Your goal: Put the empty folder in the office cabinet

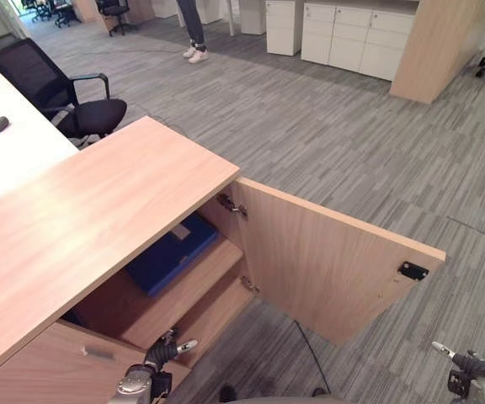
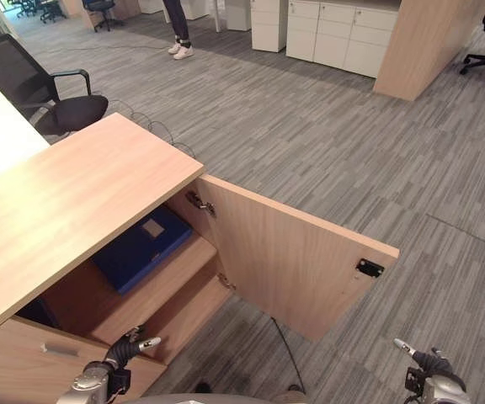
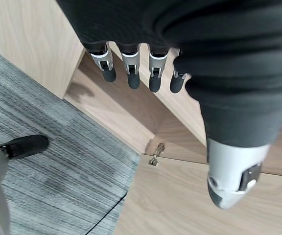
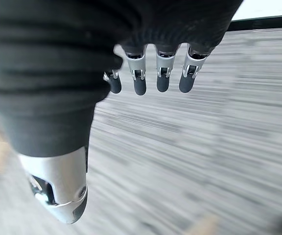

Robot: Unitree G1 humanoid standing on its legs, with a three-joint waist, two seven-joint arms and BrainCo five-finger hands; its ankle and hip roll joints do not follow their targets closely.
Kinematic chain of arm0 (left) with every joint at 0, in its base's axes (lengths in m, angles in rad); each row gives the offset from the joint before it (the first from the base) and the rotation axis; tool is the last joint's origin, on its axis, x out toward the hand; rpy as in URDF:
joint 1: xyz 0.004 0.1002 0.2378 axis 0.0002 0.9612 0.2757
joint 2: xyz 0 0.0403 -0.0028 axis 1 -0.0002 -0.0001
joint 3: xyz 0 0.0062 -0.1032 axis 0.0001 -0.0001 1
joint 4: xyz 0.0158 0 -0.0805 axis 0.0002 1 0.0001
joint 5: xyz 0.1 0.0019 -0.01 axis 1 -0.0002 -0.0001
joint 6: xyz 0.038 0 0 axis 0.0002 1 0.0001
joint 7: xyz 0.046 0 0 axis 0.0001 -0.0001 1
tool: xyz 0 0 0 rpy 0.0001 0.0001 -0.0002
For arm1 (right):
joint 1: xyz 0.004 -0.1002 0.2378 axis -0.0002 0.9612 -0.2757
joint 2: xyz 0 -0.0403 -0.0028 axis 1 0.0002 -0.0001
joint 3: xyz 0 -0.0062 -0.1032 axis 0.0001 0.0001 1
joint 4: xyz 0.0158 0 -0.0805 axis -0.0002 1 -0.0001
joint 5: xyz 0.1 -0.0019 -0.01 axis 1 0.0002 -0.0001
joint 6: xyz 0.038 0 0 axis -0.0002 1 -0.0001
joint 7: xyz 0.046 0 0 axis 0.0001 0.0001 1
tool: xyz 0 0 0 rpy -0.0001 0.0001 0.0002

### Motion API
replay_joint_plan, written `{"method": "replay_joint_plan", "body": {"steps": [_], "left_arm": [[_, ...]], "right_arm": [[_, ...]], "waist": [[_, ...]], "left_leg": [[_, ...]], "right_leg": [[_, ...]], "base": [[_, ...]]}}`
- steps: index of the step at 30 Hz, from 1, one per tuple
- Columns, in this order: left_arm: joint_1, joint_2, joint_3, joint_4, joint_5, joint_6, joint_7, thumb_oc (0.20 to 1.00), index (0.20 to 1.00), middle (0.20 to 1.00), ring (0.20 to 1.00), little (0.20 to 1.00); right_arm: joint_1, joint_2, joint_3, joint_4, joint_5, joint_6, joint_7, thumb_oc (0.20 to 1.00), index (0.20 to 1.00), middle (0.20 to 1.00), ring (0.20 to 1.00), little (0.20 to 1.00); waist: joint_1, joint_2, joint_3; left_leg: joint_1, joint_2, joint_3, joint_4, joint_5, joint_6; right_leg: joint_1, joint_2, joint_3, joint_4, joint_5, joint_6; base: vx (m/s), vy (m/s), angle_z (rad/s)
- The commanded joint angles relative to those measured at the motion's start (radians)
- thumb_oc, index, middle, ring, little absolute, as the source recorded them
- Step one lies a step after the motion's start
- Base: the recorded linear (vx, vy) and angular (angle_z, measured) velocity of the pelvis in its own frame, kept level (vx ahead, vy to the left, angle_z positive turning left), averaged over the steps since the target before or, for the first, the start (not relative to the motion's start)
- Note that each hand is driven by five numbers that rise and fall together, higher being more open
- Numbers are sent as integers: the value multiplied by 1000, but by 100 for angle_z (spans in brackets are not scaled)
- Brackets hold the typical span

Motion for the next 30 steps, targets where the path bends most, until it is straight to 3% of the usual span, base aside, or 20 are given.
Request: {"method": "replay_joint_plan", "body": {"steps": [1, 7, 16, 21, 30], "left_arm": [[-40, 3, 0, 23, 25, -36, -5, 1000, 1000, 1000, 1000, 1000], [-24, 6, -20, 25, 24, -34, -4, 1000, 1000, 1000, 1000, 1000], [-5, 14, -61, 18, 33, -28, -12, 1000, 1000, 1000, 1000, 1000], [-5, 8, -78, 10, 26, -25, -7, 1000, 1000, 1000, 1000, 1000], [-17, -10, -50, 29, 22, -26, 11, 1000, 1000, 1000, 1000, 1000]], "right_arm": [[-139, -97, 12, 45, 67, -48, -31, 1000, 1000, 1000, 1000, 1000], [-297, -157, 83, 61, 80, -56, -29, 1000, 1000, 1000, 1000, 1000], [-483, -115, 214, 31, 84, -62, -23, 1000, 1000, 1000, 1000, 1000], [-521, -4, 277, 1, 71, -64, -16, 1000, 1000, 1000, 1000, 1000], [-352, 217, 349, -88, 5, -56, 17, 1000, 1000, 1000, 1000, 1000]], "waist": [[51, -31, -32], [82, -42, -42], [113, -49, -45], [133, -46, -38], [133, -45, -29]], "left_leg": [[63, 64, 11, 16, -63, -54], [64, 58, 4, 16, -67, -49], [58, 51, -15, 17, -66, -46], [48, 45, -39, 21, -65, -44], [38, 43, -65, 23, -63, -41]], "right_leg": [[-17, 11, -41, 7, -30, 33], [-5, 2, -57, 7, -31, 39], [7, -5, -77, 7, -33, 38], [18, -9, -96, 7, -36, 33], [25, -10, -114, 13, -41, 24]], "base": [[-10, 40, 1], [1, 7, 1], [6, 8, 8], [5, 10, 13], [-1, -1, 5]]}}
